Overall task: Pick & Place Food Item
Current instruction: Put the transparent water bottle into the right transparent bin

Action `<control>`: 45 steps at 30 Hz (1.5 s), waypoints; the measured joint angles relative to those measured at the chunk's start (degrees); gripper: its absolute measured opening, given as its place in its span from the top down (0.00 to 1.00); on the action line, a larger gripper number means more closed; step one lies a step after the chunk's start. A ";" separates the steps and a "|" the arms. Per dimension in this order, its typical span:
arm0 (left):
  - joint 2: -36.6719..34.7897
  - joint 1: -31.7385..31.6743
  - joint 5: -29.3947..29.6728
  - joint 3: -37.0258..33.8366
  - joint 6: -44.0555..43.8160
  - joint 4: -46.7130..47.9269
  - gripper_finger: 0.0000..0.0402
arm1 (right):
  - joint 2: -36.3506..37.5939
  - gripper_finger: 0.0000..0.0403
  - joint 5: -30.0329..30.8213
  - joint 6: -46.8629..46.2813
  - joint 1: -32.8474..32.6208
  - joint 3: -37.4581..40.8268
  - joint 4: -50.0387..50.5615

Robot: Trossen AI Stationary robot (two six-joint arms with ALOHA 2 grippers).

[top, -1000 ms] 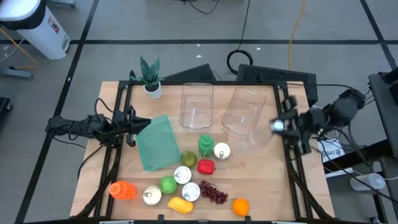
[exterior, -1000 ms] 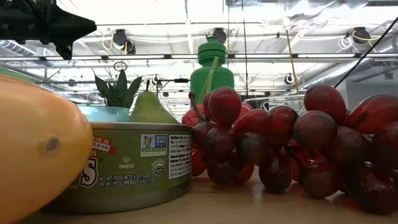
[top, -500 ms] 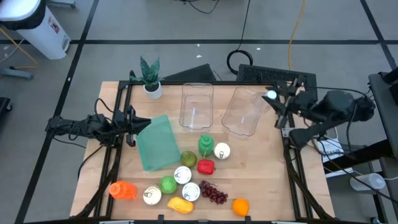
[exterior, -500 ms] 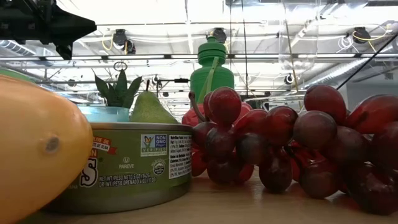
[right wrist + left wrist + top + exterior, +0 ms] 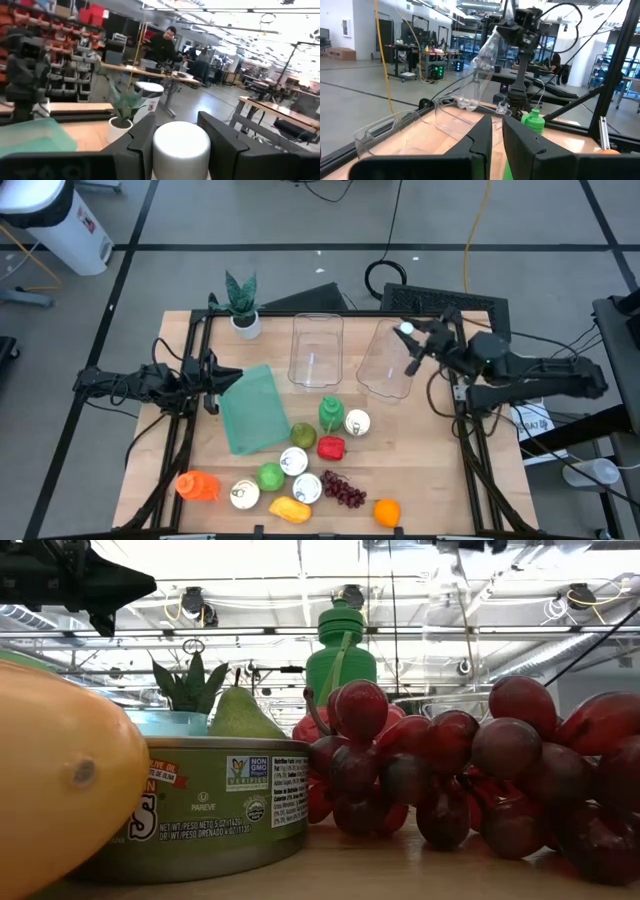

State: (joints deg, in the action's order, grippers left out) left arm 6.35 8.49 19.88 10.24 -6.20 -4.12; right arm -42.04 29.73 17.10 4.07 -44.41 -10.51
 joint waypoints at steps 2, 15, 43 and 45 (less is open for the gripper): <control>0.00 -0.02 0.18 0.00 0.00 0.00 0.87 | 0.06 0.70 -0.01 -1.75 2.28 1.33 -0.99; 0.00 0.00 0.24 0.00 0.25 0.00 0.87 | 0.04 0.70 -4.57 -8.24 12.12 10.21 -8.28; 0.02 -0.01 1.44 0.00 0.44 0.00 0.87 | -3.29 0.55 -10.47 -11.82 18.92 17.67 -14.03; 0.00 -0.02 1.60 0.00 0.37 -0.02 0.87 | -2.94 0.50 -10.38 -12.12 18.92 17.56 -15.15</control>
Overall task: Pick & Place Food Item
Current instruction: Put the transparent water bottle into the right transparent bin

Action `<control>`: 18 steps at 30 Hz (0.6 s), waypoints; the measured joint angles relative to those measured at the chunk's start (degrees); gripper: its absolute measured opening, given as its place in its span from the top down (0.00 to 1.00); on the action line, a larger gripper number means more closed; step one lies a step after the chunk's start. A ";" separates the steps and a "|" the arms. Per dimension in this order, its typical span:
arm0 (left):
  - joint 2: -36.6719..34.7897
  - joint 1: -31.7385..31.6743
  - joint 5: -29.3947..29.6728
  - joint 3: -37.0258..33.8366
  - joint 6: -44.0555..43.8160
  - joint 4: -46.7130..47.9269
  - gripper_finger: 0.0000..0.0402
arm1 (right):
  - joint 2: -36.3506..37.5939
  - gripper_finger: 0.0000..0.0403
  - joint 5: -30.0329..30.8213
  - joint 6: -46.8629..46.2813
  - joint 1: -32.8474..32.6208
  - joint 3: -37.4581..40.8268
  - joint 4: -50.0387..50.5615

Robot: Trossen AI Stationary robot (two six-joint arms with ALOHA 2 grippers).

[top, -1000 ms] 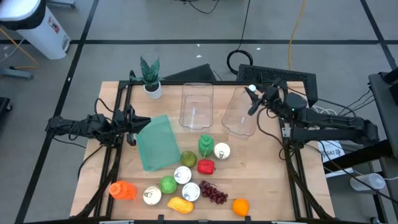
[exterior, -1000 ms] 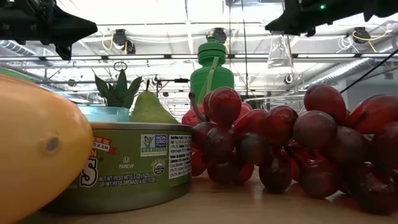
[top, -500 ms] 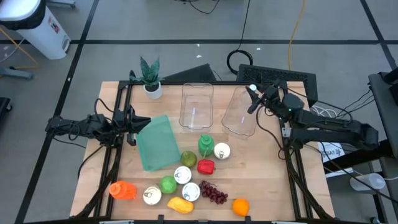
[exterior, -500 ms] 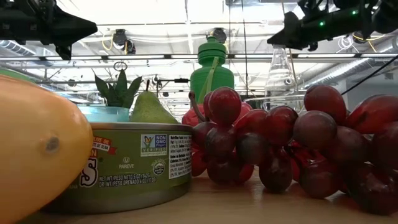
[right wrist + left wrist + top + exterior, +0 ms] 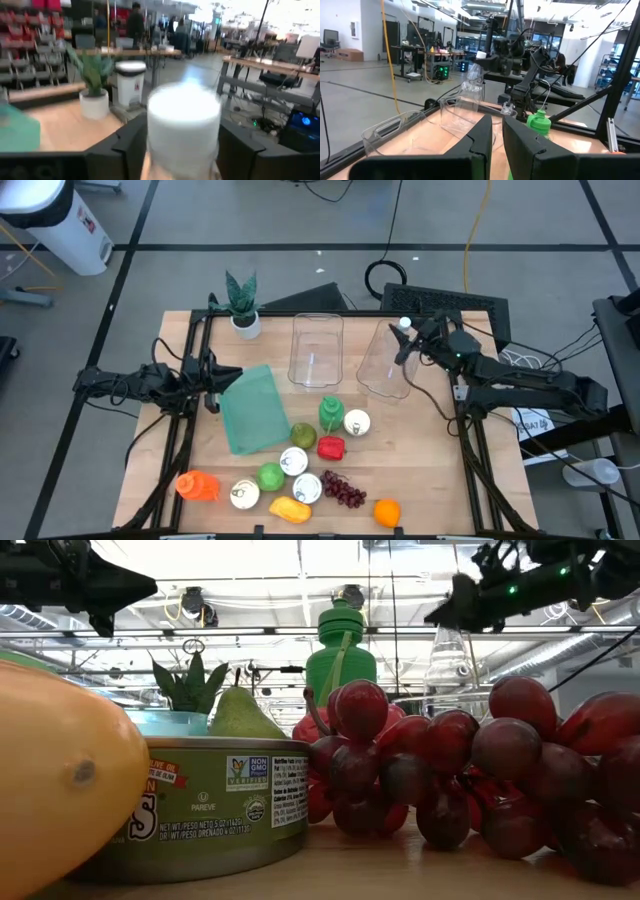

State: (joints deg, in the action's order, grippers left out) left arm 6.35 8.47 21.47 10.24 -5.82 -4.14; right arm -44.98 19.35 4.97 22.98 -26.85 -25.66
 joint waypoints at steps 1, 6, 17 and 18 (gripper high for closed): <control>0.02 0.00 0.00 0.00 -0.11 0.02 0.87 | 0.00 0.48 0.04 -0.02 0.00 -0.09 -0.23; 0.01 0.01 0.02 0.00 -0.35 0.05 0.87 | -0.03 0.35 0.00 -0.87 -0.01 -0.07 -0.28; 0.00 0.02 0.00 0.00 -0.37 0.05 0.87 | 1.50 0.21 0.00 0.42 -0.02 -0.09 -2.14; 0.02 0.00 0.00 0.00 -0.37 0.06 0.87 | 1.72 0.21 0.00 0.73 -0.02 -0.09 -2.48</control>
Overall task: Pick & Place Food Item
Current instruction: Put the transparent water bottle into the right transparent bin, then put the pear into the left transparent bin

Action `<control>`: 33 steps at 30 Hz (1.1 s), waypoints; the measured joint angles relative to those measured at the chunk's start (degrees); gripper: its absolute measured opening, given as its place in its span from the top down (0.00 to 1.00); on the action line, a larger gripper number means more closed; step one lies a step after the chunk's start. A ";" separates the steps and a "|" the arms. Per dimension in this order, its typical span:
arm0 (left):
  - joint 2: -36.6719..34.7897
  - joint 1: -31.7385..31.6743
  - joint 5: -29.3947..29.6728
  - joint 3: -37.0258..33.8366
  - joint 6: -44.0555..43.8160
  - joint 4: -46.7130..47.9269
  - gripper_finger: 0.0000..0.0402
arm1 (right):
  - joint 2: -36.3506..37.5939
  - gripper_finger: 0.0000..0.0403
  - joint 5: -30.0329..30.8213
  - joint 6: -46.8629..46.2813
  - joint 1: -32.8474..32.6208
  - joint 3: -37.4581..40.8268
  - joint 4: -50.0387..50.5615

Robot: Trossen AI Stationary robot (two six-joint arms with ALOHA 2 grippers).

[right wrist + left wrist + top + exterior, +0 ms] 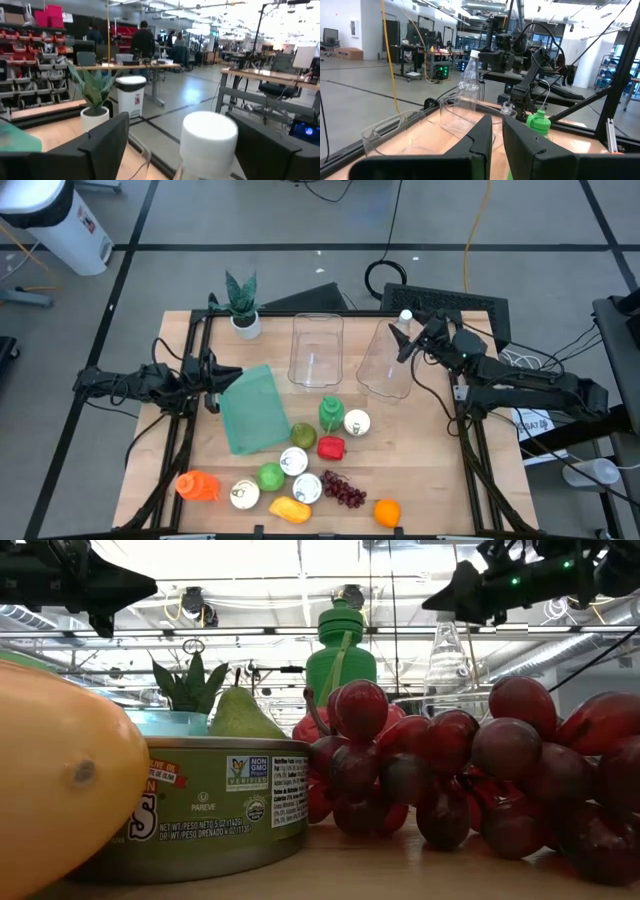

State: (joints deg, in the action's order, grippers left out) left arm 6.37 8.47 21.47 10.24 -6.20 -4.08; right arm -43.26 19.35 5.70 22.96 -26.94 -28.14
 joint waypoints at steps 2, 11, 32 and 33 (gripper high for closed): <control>-0.02 0.02 0.00 0.00 0.00 -0.01 0.87 | 0.74 0.20 0.00 1.00 0.00 0.00 -0.31; -0.02 0.02 -0.04 0.00 -0.02 0.03 0.87 | 4.84 0.20 0.13 4.12 -0.07 -2.14 0.02; -0.02 0.01 -0.28 0.00 -1.44 -0.08 0.87 | 12.11 0.37 -22.55 -6.92 -20.26 -21.36 33.98; 0.00 0.02 -0.57 0.00 -2.38 -0.08 0.87 | 11.70 0.41 -22.91 -6.55 -21.62 -20.19 33.84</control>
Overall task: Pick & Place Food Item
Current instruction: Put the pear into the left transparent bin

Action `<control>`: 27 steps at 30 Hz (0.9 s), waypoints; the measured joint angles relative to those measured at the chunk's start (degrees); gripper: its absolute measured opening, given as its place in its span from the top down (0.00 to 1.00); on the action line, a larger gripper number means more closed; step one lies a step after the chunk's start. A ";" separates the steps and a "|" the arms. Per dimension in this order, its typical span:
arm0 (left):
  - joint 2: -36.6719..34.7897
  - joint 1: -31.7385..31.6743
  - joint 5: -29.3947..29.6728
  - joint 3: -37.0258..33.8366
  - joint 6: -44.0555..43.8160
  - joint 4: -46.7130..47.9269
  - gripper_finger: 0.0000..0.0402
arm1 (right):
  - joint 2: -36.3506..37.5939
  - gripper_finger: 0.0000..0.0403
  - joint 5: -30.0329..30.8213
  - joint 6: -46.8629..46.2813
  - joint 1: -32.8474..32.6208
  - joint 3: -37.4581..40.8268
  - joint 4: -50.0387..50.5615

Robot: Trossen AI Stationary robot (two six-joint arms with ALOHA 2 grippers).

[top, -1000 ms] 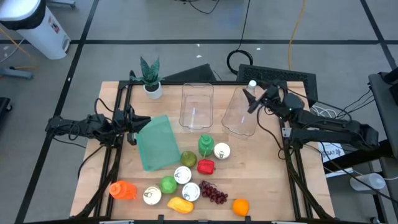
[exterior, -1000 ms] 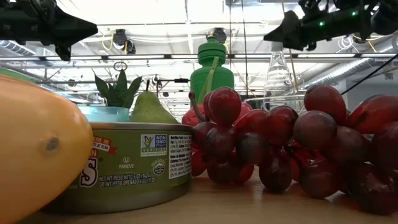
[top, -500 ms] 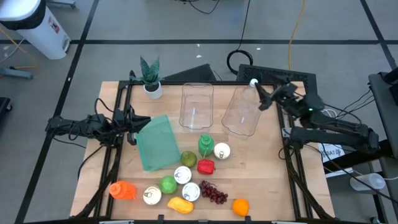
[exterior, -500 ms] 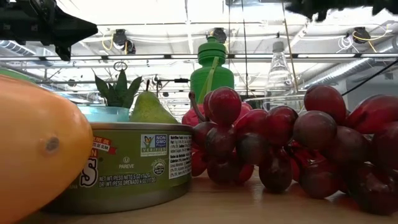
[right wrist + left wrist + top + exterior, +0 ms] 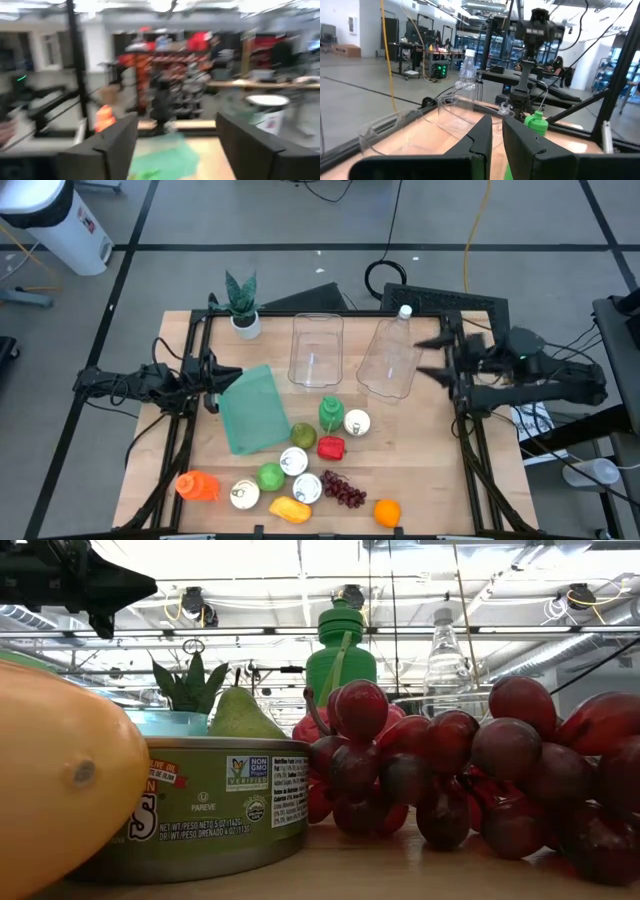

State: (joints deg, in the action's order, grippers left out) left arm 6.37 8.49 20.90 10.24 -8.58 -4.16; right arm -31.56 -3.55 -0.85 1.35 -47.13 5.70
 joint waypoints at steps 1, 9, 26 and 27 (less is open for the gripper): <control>-0.01 0.00 -0.14 0.00 -0.81 0.00 0.87 | -0.68 0.45 -0.75 0.43 -1.32 1.39 -0.01; -0.02 -0.01 -0.25 0.00 -4.15 0.11 0.87 | -10.27 0.79 -1.02 7.51 -10.17 15.05 -20.10; 0.00 -0.01 -0.23 0.00 -3.61 0.19 0.87 | -20.86 0.95 -1.05 8.73 -18.06 26.42 -44.71; 0.00 0.00 -0.10 0.00 -3.61 0.19 0.87 | -20.68 0.95 -1.05 9.02 -18.19 26.42 -44.79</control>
State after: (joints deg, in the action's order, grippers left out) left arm 6.37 8.49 20.81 10.24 -12.19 -3.98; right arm -52.24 -4.60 8.16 -16.84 -20.71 -39.08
